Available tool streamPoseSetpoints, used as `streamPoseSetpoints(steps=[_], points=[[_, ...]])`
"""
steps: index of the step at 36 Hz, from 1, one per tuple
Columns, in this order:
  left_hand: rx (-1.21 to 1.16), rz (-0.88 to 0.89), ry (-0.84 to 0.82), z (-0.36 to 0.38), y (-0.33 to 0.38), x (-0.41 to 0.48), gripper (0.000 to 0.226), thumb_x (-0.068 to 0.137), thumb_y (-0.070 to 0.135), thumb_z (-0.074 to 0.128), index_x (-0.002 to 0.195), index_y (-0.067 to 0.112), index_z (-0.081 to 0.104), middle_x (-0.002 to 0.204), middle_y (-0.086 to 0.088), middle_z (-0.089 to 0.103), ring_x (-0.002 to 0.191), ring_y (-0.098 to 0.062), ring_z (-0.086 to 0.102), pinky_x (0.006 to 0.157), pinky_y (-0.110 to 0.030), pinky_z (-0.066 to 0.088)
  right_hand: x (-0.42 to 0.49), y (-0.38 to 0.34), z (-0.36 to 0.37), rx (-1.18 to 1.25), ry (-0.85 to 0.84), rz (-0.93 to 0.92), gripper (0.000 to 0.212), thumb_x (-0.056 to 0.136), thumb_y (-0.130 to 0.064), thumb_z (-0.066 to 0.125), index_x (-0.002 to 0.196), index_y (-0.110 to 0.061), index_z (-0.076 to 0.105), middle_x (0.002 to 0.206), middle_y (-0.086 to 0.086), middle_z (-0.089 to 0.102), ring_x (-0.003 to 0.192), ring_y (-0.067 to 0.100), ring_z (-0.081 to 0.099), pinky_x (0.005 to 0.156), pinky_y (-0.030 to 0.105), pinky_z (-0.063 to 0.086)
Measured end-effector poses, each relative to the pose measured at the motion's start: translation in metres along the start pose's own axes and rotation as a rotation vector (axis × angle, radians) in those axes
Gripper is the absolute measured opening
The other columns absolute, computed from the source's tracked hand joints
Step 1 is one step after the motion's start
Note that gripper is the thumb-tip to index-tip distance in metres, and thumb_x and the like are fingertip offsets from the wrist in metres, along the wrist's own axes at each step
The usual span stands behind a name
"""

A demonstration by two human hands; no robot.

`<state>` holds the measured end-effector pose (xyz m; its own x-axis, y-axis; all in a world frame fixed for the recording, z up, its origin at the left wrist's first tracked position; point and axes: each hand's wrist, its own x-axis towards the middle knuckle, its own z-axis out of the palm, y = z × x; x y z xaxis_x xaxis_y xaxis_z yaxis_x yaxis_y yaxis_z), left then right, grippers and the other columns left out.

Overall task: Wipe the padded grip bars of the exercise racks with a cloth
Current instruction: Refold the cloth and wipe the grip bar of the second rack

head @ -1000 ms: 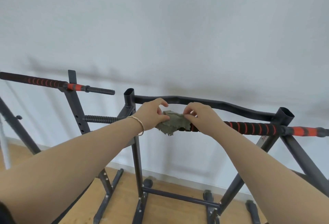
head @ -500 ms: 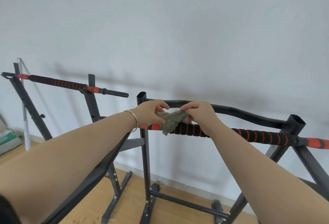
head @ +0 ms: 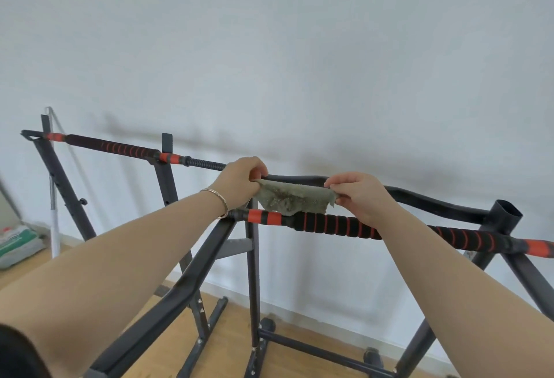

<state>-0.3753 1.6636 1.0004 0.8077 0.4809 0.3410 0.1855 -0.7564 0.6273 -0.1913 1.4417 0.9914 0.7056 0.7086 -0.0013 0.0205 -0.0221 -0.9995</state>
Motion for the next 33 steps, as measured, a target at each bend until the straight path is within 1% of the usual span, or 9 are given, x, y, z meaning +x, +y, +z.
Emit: streamPoseSetpoints(steps=[7, 11, 14, 17, 19, 21, 24, 27, 33], points=[[0.008, -0.013, -0.390, -0.014, -0.010, -0.023, 0.012, 0.075, 0.036, 0.075, 0.083, 0.038, 0.067, 0.077, 0.018, 0.068, 0.067, 0.002, 0.061, 0.059, -0.011, 0.045, -0.017, 0.012, -0.009, -0.156, -0.149, 0.022, 0.008, 0.085, -0.012, 0.078, 0.093, -0.013, 0.080, 0.101, 0.012, 0.075, 0.081, 0.017, 0.069, 0.072, 0.022, 0.055], [-0.011, -0.042, -0.510, -0.003, -0.020, -0.032, 0.016, 0.072, 0.043, 0.079, 0.081, 0.033, 0.070, 0.072, 0.013, 0.069, 0.063, -0.001, 0.061, 0.063, -0.021, 0.051, -0.027, 0.011, -0.007, -0.358, -0.178, 0.034, 0.013, 0.082, -0.024, 0.080, 0.095, -0.026, 0.077, 0.089, -0.002, 0.076, 0.063, 0.016, 0.065, 0.051, 0.019, 0.049], [-0.007, -0.049, -0.572, 0.003, -0.022, -0.035, 0.022, 0.069, 0.050, 0.077, 0.081, 0.032, 0.071, 0.077, 0.009, 0.072, 0.069, -0.003, 0.065, 0.073, -0.026, 0.055, -0.033, 0.008, -0.004, -0.446, -0.220, 0.042, 0.013, 0.081, -0.023, 0.079, 0.093, -0.027, 0.076, 0.085, -0.003, 0.076, 0.062, 0.014, 0.066, 0.047, 0.018, 0.046], [0.022, -0.057, -0.653, 0.004, -0.016, -0.037, 0.025, 0.071, 0.054, 0.074, 0.081, 0.031, 0.072, 0.079, 0.009, 0.074, 0.073, -0.006, 0.069, 0.071, -0.022, 0.055, -0.037, 0.004, -0.003, -0.457, -0.268, 0.023, 0.011, 0.085, -0.018, 0.077, 0.095, -0.021, 0.076, 0.091, 0.002, 0.076, 0.066, 0.016, 0.071, 0.049, 0.017, 0.049], [0.074, -0.050, -0.636, 0.005, -0.010, -0.034, 0.030, 0.076, 0.058, 0.069, 0.082, 0.029, 0.071, 0.079, 0.008, 0.074, 0.075, -0.007, 0.070, 0.071, -0.023, 0.056, -0.039, 0.001, -0.002, -0.492, -0.244, 0.000, 0.010, 0.087, -0.024, 0.074, 0.096, -0.027, 0.074, 0.085, -0.004, 0.076, 0.061, 0.015, 0.071, 0.044, 0.018, 0.047], [0.188, 0.024, -0.465, 0.011, 0.000, -0.029, 0.028, 0.081, 0.059, 0.065, 0.085, 0.031, 0.066, 0.078, 0.011, 0.070, 0.077, -0.010, 0.066, 0.072, -0.026, 0.054, -0.037, 0.001, -0.002, -0.580, -0.139, -0.062, 0.007, 0.088, -0.033, 0.069, 0.095, -0.036, 0.071, 0.073, -0.014, 0.073, 0.051, 0.010, 0.066, 0.039, 0.016, 0.041], [0.454, 0.266, -0.287, 0.035, 0.016, -0.022, 0.038, 0.087, 0.057, 0.062, 0.114, 0.031, 0.057, 0.108, 0.010, 0.057, 0.100, -0.014, 0.054, 0.084, -0.032, 0.047, -0.026, 0.007, 0.001, -0.837, 0.015, -0.237, 0.005, 0.091, -0.033, 0.065, 0.093, -0.038, 0.067, 0.084, -0.023, 0.069, 0.067, 0.004, 0.062, 0.053, 0.018, 0.043], [0.630, 0.431, -0.377, 0.074, 0.029, -0.019, 0.064, 0.087, 0.056, 0.061, 0.141, 0.026, 0.041, 0.133, 0.001, 0.045, 0.115, -0.021, 0.043, 0.095, -0.039, 0.044, -0.017, 0.019, 0.004, -1.076, 0.043, -0.204, 0.010, 0.093, -0.039, 0.060, 0.089, -0.032, 0.067, 0.088, -0.014, 0.064, 0.069, 0.005, 0.058, 0.051, 0.025, 0.041], [0.531, 0.342, -0.456, 0.110, 0.030, -0.012, 0.046, 0.091, 0.056, 0.055, 0.122, 0.024, 0.049, 0.112, 0.003, 0.059, 0.101, -0.020, 0.058, 0.083, -0.039, 0.051, -0.003, 0.042, 0.002, -1.352, 0.079, -0.101, 0.060, 0.102, -0.052, 0.031, 0.061, -0.014, 0.050, 0.059, 0.002, 0.051, 0.057, 0.019, 0.050, 0.052, 0.032, 0.037]])
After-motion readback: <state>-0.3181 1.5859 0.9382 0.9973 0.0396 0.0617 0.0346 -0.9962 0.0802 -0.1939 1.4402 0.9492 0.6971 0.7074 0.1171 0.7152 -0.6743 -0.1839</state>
